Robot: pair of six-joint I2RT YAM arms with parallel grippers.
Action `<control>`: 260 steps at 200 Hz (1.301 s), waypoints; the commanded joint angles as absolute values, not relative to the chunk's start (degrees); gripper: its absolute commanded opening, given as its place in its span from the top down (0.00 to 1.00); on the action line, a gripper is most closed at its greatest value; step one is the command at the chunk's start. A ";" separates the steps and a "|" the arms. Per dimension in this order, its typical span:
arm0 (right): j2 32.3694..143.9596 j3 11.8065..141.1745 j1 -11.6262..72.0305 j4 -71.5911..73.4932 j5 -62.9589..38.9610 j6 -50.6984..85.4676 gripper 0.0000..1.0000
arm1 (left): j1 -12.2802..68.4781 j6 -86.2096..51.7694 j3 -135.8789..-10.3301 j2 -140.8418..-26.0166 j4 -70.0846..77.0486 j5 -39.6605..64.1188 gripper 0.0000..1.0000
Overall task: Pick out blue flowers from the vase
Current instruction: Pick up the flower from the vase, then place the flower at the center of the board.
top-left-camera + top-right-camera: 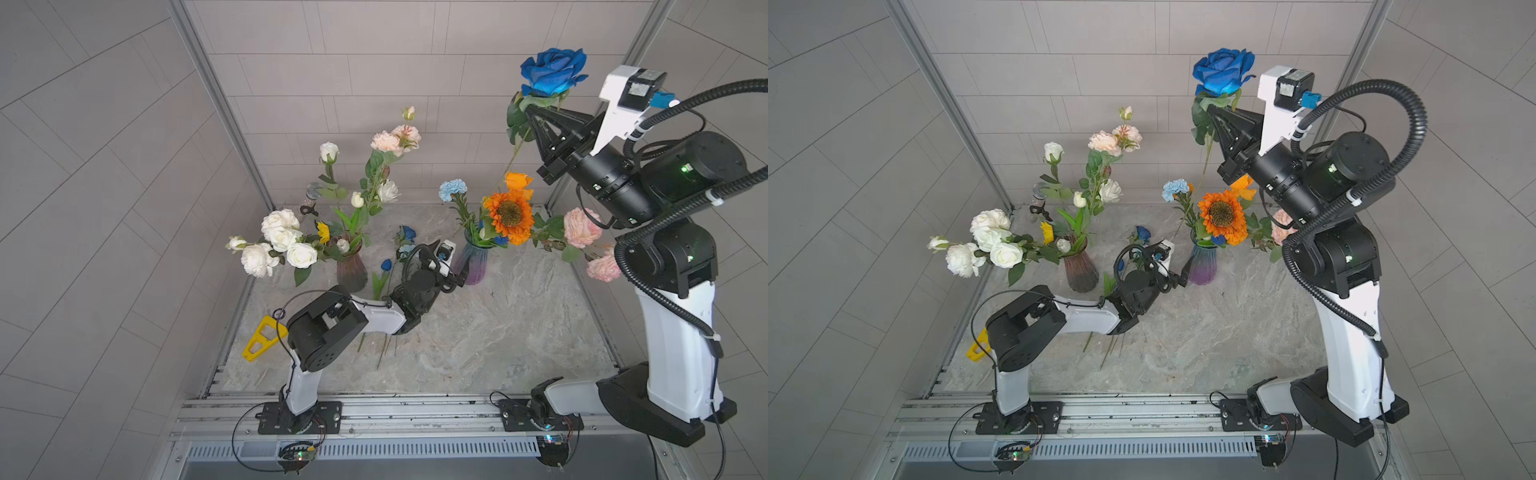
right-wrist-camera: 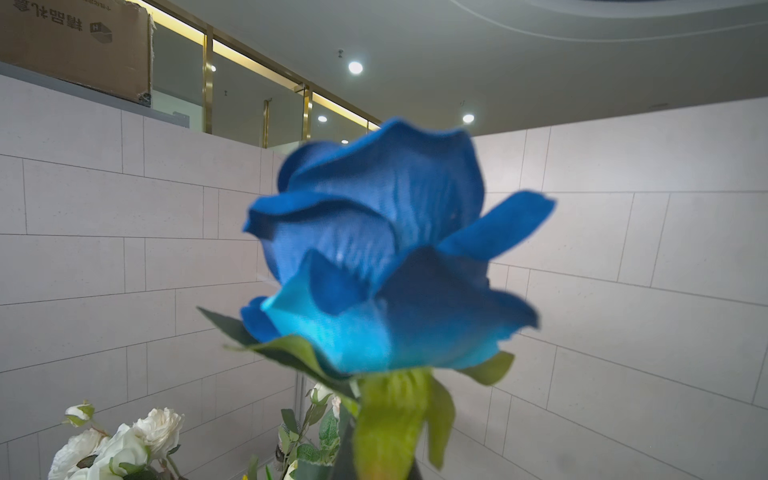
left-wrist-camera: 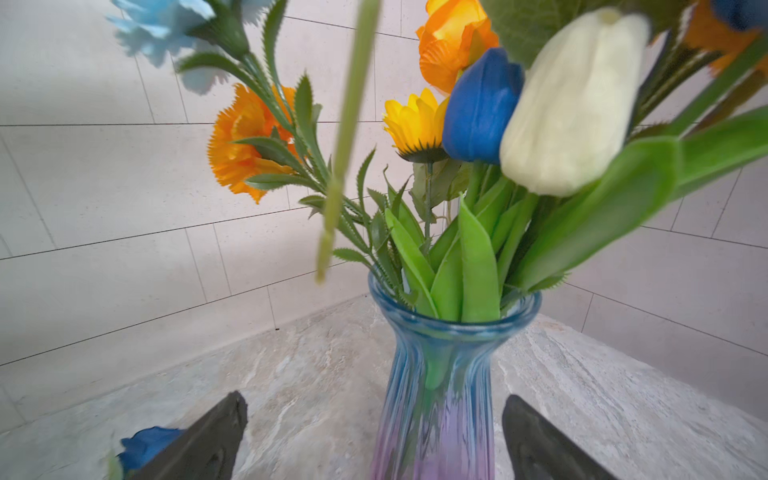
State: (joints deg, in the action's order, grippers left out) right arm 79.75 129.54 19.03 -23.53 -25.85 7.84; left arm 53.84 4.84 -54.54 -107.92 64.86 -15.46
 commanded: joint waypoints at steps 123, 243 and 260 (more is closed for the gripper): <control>87.51 116.28 30.46 -29.86 -18.74 12.90 1.00 | 57.04 14.23 -30.01 -54.02 34.83 -23.22 0.00; 98.73 93.16 37.71 -12.54 7.81 16.43 1.00 | 57.04 11.72 -33.30 -42.33 15.67 -30.83 0.00; 103.01 95.06 37.65 -12.19 12.01 14.61 1.00 | 57.05 11.43 -33.15 -42.43 15.02 -31.14 0.00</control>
State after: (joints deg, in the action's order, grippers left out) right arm 99.02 92.88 37.41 -15.07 2.90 16.75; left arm 57.01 12.08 -31.64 -42.92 17.28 -29.80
